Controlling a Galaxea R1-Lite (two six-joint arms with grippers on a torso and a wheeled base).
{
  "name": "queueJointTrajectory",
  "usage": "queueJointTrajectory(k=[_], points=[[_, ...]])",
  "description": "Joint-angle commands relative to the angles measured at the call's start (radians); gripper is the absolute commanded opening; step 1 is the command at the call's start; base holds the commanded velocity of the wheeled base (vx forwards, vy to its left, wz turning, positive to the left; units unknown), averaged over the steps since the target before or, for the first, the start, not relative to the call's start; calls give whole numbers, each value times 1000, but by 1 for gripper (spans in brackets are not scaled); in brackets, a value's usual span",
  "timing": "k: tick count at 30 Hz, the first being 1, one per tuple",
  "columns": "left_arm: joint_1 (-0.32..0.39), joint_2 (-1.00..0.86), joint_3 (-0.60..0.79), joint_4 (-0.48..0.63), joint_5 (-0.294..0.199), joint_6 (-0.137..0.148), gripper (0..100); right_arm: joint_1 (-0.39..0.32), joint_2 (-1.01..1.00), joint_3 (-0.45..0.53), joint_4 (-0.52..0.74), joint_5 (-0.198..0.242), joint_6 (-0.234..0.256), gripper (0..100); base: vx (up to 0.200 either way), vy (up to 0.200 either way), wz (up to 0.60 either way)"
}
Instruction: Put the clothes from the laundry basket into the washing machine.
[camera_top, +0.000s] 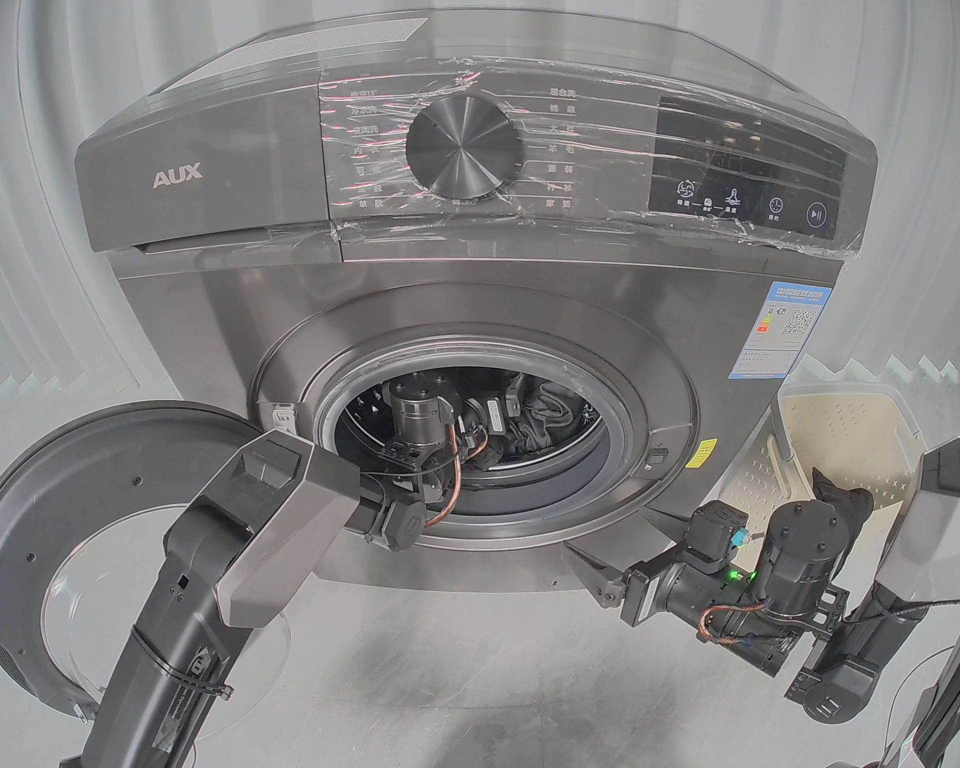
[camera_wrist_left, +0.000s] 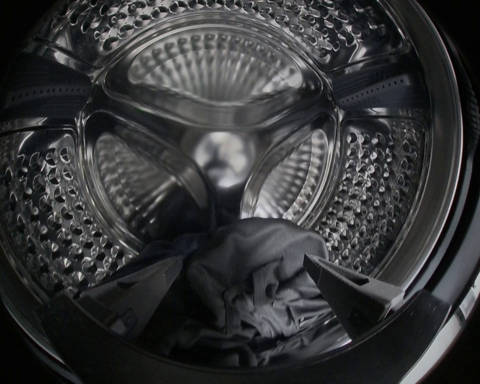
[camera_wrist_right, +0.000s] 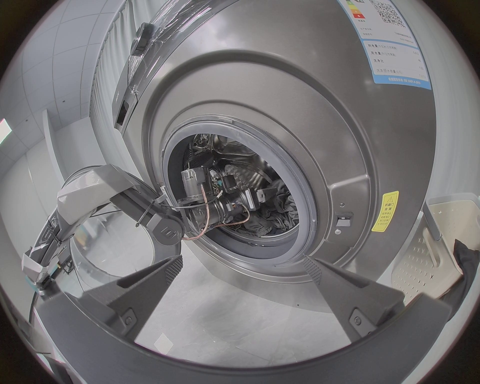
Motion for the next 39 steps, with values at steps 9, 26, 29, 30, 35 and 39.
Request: queueJointTrajectory(k=[9, 26, 29, 30, 35, 39], points=[[-74, -199, 361, -21, 0, 32, 100, -1, -4, 2, 0, 0, 0, 100, 0, 0, 0], [-183, -431, 896, -260, -31, 61, 100, -5, -17, 14, 0, 2, 2, 100, 0, 0, 0], [-200, -471, 962, -284, -31, 61, 100, -5, -29, 15, 0, 3, 2, 100, 0, 0, 0], [-218, -515, 1023, -297, -33, 61, 100, -3, -37, 17, 0, 3, 0, 100, 0, 0, 0], [-252, -602, 1140, -315, -33, 61, 100, 3, -49, 28, 0, 5, 0, 100, 0, 0, 0], [-287, -707, 1270, -338, -36, 55, 100, 3, -67, 54, 0, 11, -6, 100, 0, 0, 0]])
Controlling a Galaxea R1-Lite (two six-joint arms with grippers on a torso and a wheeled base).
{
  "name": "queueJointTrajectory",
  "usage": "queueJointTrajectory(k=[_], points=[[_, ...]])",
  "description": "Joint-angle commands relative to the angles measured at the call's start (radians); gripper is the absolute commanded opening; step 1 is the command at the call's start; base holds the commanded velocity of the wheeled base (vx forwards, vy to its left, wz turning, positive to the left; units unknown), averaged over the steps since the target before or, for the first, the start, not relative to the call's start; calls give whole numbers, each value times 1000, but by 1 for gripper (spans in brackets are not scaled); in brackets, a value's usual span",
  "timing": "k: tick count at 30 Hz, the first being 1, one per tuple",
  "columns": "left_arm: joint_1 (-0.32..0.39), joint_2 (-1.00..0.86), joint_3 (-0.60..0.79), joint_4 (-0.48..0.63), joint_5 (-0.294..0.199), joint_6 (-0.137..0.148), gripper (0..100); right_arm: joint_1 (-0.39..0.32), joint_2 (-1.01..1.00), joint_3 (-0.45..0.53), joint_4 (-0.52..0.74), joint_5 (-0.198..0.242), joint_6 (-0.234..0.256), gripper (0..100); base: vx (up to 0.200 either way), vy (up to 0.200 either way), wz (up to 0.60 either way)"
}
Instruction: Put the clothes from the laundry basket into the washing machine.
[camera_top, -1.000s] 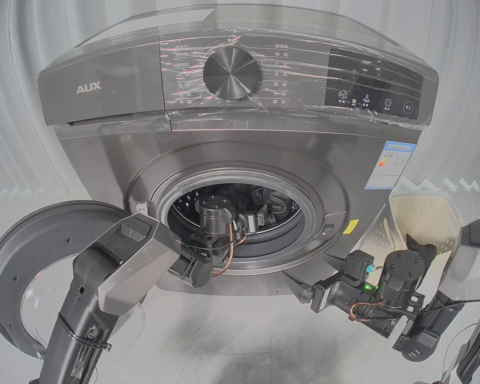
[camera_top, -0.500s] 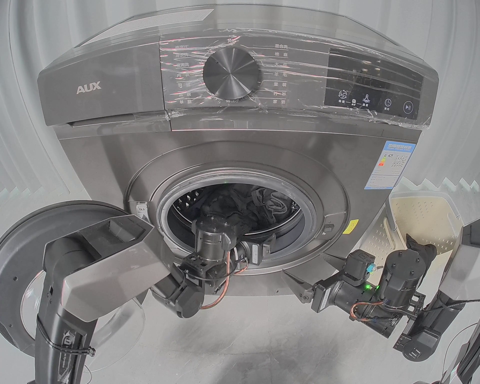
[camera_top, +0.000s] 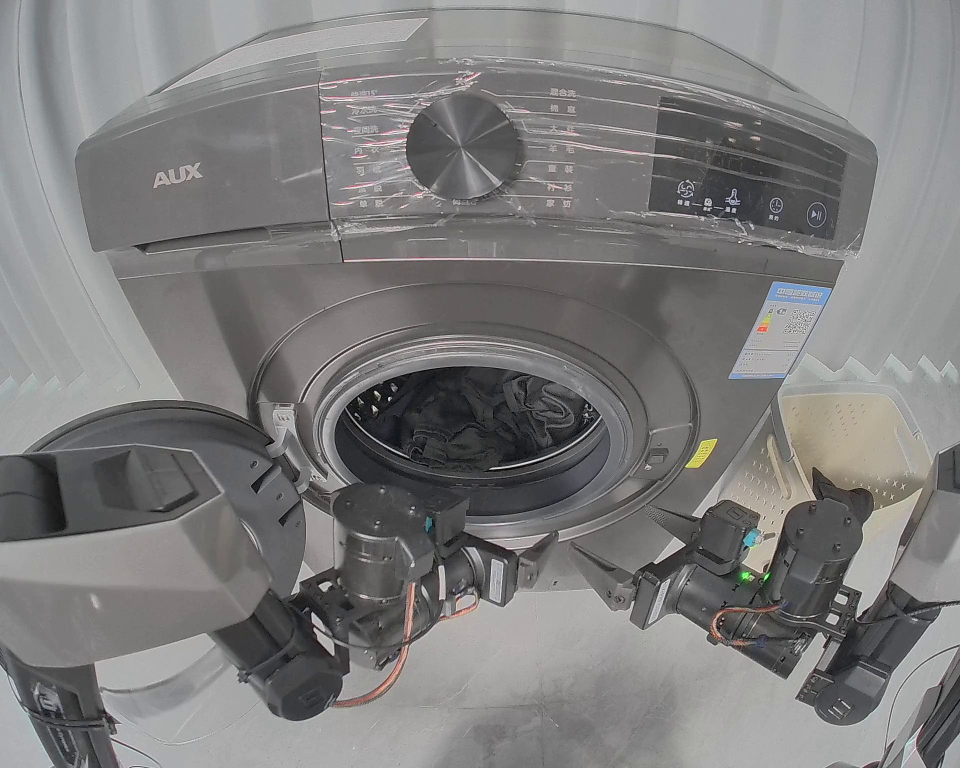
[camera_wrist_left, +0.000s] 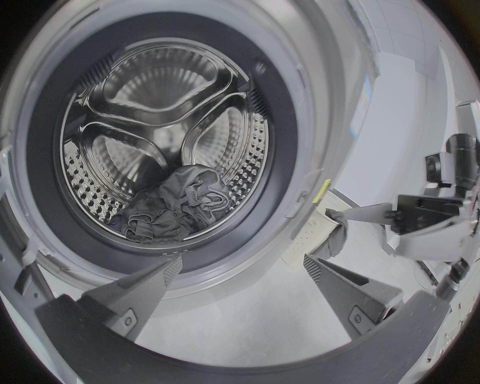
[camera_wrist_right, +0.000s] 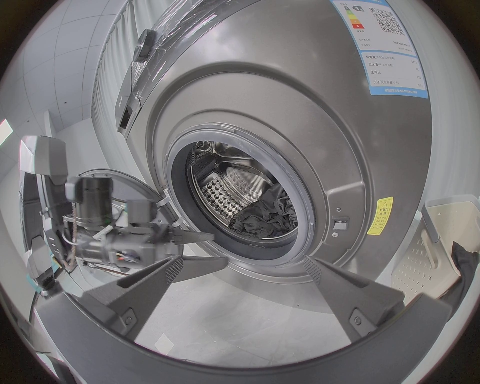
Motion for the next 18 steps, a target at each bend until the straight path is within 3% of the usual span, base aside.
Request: queueJointTrajectory(k=[1, 12, 16, 18], points=[[-54, -163, 140, -26, -4, -7, 100, 3, -35, 28, -1, 4, -4, 100, 0, 0, 0], [-133, -433, 477, -163, 19, -14, 100, 3, -148, 112, 1, -8, -9, 100, 0, 0, 0], [-121, -542, 571, -153, 99, -24, 100, -14, -197, 162, 1, -8, -9, 100, 0, 0, 0], [-121, -568, 598, -156, 108, -25, 100, -22, -214, 174, 1, -8, -9, 100, 0, 0, 0]])
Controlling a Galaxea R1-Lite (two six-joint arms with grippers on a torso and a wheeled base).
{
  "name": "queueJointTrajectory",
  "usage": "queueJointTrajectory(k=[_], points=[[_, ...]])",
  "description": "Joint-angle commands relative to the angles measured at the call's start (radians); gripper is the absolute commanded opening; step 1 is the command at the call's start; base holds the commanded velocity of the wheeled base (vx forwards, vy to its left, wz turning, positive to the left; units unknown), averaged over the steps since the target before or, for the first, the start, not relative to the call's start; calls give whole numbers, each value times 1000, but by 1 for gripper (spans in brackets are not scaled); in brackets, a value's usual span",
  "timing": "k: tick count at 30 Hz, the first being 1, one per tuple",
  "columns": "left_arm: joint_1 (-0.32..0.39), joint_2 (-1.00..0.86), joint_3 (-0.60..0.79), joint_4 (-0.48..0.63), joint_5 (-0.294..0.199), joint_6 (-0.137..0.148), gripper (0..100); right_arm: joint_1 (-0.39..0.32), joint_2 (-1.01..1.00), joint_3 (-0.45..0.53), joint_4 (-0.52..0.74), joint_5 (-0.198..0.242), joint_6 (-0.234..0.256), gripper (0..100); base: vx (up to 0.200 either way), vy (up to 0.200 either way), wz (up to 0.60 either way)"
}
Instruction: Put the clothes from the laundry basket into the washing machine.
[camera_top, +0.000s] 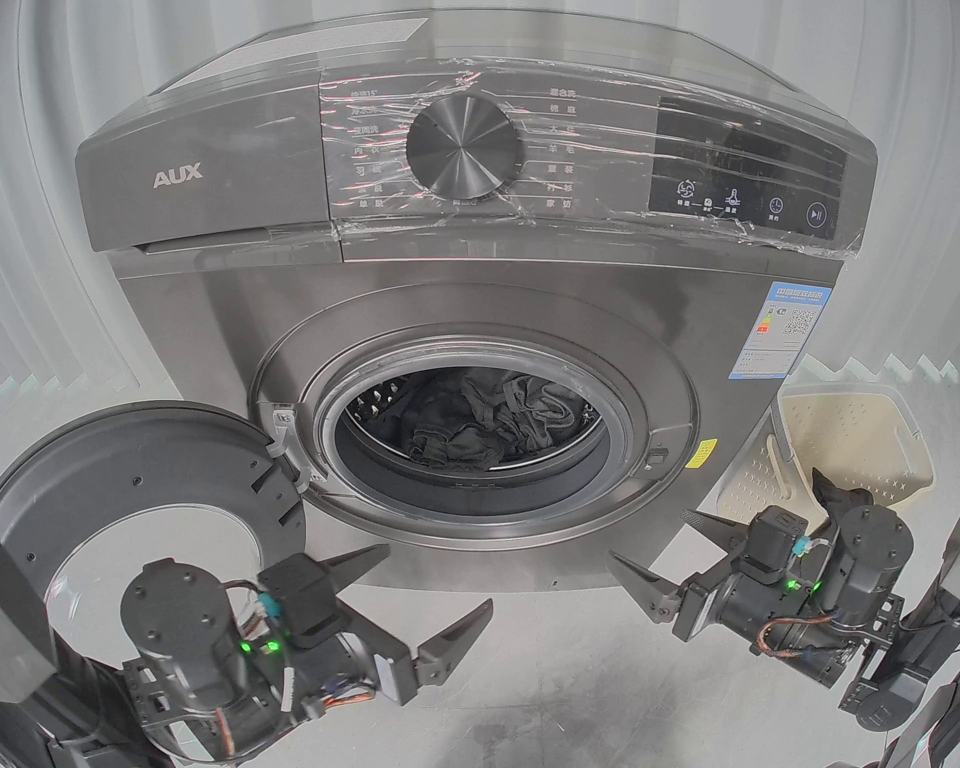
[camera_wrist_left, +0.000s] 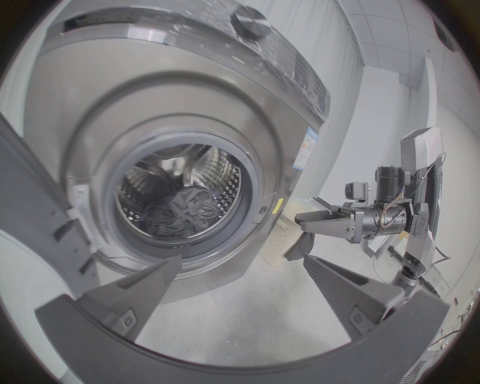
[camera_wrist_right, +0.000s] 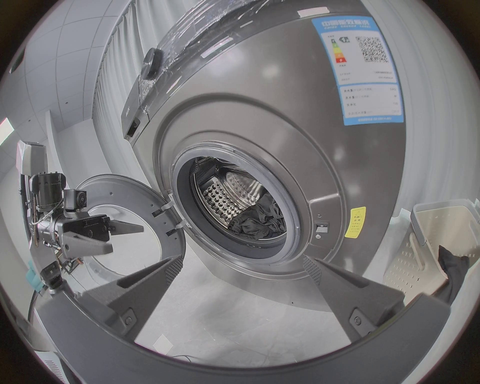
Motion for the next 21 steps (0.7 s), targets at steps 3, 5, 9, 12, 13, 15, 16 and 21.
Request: queueJointTrajectory(k=[3, 5, 9, 12, 13, 15, 16, 21], points=[[4, -247, 151, -19, 43, -17, 100, -97, -142, 87, 0, 0, -7, 100, 0, 0, 0], [12, -279, 159, -21, 51, -15, 100, -128, -167, 93, 0, 3, -16, 100, 0, 0, 0], [50, -354, 180, -7, 48, -11, 100, -170, -228, 154, 0, -3, -44, 100, -50, 0, 0], [70, -393, 199, -5, 51, -11, 100, -177, -273, 162, 22, -15, -56, 100, -200, 0, 0], [78, -408, 200, -4, 57, -12, 100, -189, -288, 162, 35, -20, -58, 100, -200, 0, 0], [92, -428, 200, 5, 59, -11, 100, -203, -307, 162, 54, -21, -59, 100, -200, 0, 0], [107, -456, 200, 33, 59, -6, 100, -212, -331, 162, 78, -21, -65, 100, -200, 0, 0], [135, -611, 199, 208, 48, 9, 100, -236, -466, 162, 229, -21, -71, 100, -200, 0, 0]])
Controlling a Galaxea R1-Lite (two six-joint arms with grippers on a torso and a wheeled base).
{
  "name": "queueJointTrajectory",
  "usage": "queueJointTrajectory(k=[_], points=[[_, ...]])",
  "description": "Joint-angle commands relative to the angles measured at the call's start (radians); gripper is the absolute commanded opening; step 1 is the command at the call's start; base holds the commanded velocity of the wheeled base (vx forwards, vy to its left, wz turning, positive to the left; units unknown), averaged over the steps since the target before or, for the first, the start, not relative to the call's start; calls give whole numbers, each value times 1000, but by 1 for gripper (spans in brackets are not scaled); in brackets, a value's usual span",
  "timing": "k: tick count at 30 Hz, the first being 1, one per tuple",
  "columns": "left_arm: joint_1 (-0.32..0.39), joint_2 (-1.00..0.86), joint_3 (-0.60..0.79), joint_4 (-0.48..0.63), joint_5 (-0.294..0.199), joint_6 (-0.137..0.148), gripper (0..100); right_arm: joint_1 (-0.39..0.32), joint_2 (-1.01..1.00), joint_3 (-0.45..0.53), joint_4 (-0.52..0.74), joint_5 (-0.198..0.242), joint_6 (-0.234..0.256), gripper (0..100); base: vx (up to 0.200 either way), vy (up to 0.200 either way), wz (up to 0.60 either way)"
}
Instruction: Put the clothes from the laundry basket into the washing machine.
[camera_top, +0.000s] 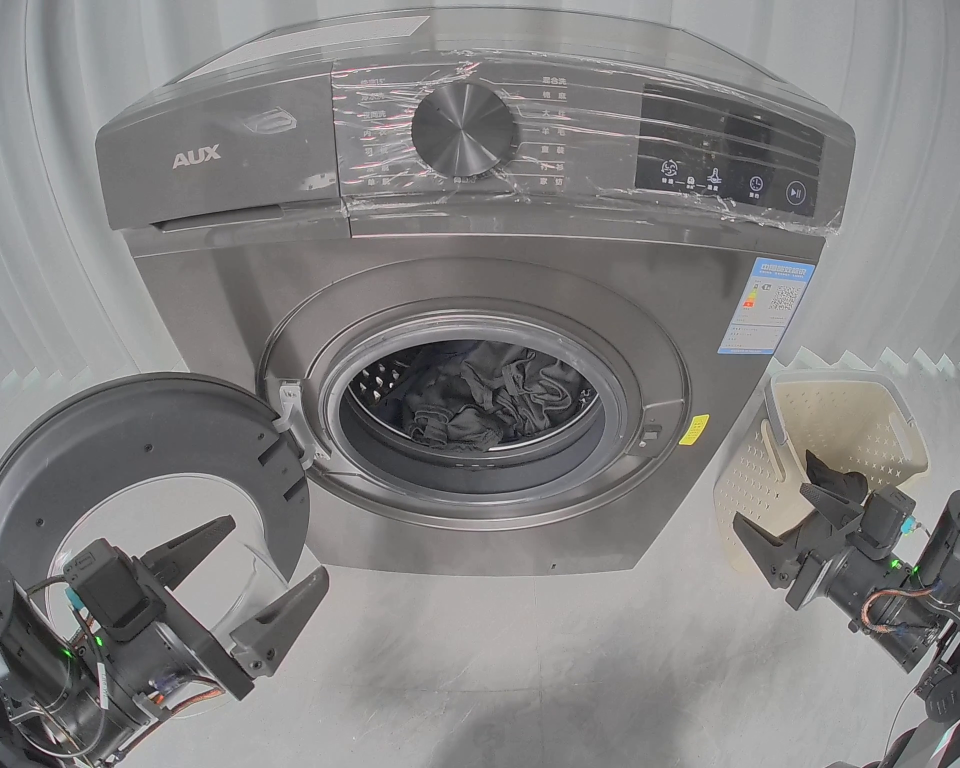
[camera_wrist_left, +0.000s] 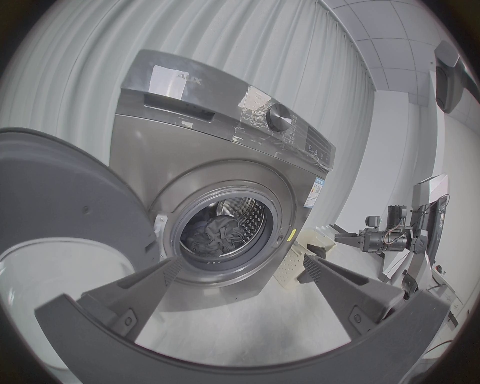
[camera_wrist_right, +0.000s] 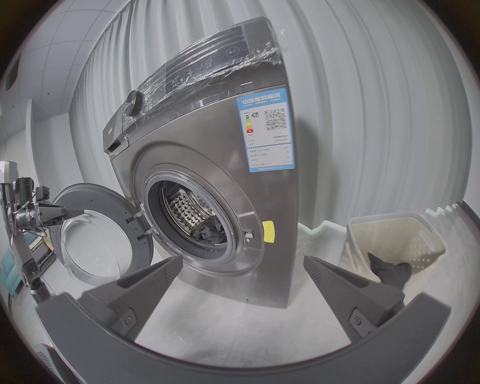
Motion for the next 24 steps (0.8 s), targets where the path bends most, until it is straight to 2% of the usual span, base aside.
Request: queueJointTrajectory(k=[1, 4, 5, 7, 8, 9, 11, 12, 13, 14, 15, 18, 24], points=[[32, -187, 17, 132, -7, 14, 100, -27, -176, 18, 139, 0, -5, 100, -200, 0, 0], [37, -285, 17, 224, -7, 23, 100, -27, -285, 18, 268, -4, -10, 100, -200, 0, 0], [37, -285, 17, 224, -7, 23, 100, -27, -285, 18, 268, -4, -10, 100, -200, 0, 0], [60, -378, 17, 327, -5, 32, 100, -29, -394, 18, 392, -24, -30, 100, -200, 0, 0], [60, -378, 17, 327, -5, 32, 100, -29, -394, 18, 392, -24, -30, 100, -200, 0, 0], [92, -447, 17, 399, -7, 35, 100, -39, -475, 18, 473, -49, -31, 100, -200, 0, 0], [112, -535, 17, 478, -10, 37, 100, -58, -558, 18, 556, -73, -25, 100, -200, 0, 0], [117, -553, 17, 497, -10, 37, 100, -64, -572, 18, 573, -77, -23, 100, -200, 0, 0], [138, -619, 17, 575, -11, 37, 100, -92, -621, 18, 628, -78, -20, 100, -200, 0, 0], [143, -625, 17, 583, -11, 37, 100, -95, -626, 18, 633, -78, -20, 100, -200, 0, 0], [177, -691, 17, 666, -10, 37, 100, -118, -687, 18, 679, -78, -20, 100, 0, 0, 0], [235, -813, 17, 788, -14, 35, 100, -153, -801, 18, 760, -75, -25, 100, 0, 0, 0], [332, -995, 17, 977, -56, 33, 100, -248, -1083, 18, 998, -58, -36, 100, 0, 0, 0]])
